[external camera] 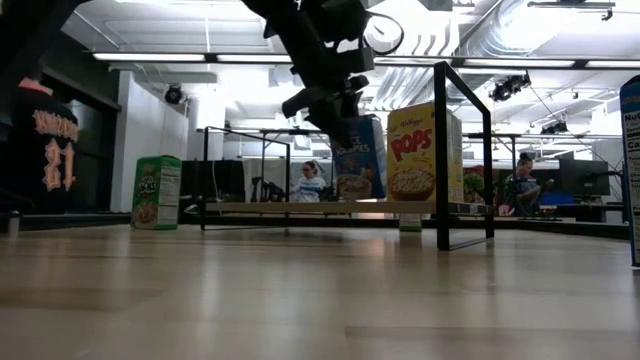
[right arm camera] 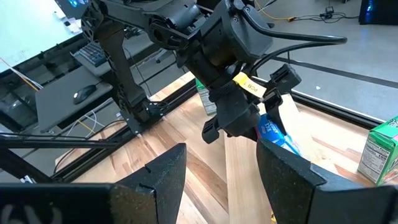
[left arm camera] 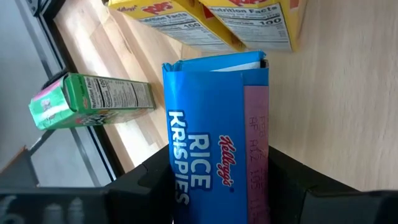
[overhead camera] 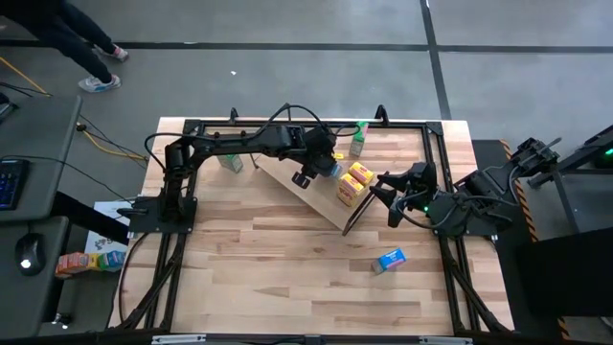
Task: Stack cereal on shelf
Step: Put the left blue cereal box on the shelf
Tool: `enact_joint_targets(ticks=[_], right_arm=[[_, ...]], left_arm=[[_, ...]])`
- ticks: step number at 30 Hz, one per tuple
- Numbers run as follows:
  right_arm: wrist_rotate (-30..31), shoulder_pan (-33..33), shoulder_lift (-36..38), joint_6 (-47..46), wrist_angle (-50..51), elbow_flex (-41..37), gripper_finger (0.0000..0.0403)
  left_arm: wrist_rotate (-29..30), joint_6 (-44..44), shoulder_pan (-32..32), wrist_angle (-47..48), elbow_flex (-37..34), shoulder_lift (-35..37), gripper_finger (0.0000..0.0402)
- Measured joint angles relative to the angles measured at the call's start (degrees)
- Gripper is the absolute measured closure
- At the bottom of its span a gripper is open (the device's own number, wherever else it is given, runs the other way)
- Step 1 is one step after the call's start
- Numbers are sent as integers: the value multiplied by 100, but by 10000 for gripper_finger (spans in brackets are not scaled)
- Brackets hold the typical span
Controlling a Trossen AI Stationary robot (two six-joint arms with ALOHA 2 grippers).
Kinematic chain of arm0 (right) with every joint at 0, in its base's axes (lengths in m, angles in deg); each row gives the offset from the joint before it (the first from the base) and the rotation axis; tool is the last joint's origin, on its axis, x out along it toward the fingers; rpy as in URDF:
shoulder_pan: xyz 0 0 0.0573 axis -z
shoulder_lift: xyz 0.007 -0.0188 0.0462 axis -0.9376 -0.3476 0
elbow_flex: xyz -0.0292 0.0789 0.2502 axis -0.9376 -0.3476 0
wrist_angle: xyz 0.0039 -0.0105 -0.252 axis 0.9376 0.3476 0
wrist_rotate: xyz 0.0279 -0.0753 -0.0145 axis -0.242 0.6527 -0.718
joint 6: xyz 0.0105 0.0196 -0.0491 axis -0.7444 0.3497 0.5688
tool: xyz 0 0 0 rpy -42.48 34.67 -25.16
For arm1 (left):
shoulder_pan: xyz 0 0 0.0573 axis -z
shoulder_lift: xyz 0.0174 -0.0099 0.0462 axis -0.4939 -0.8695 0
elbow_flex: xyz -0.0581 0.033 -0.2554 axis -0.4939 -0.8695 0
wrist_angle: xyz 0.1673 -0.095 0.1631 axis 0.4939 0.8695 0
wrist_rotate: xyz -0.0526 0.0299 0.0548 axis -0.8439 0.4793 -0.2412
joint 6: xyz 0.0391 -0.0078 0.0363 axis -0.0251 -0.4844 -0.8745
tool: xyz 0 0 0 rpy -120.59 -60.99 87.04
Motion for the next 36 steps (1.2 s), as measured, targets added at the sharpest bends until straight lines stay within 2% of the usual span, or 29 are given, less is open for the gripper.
enact_joint_targets(ticks=[9,15,22,28,36], right_arm=[[-12,0,0,17,0,0,214],[-13,0,0,20,2,0,214],[-13,0,0,20,2,0,214],[-13,0,0,20,2,0,214],[-13,-2,0,20,2,0,214]], left_arm=[[149,-13,0,-23,0,0,231],[154,-21,16,-374,-2,1,231],[155,50,17,-266,-2,9,231],[49,-330,6,91,-2,9,231],[-30,-672,5,93,-2,9,231]])
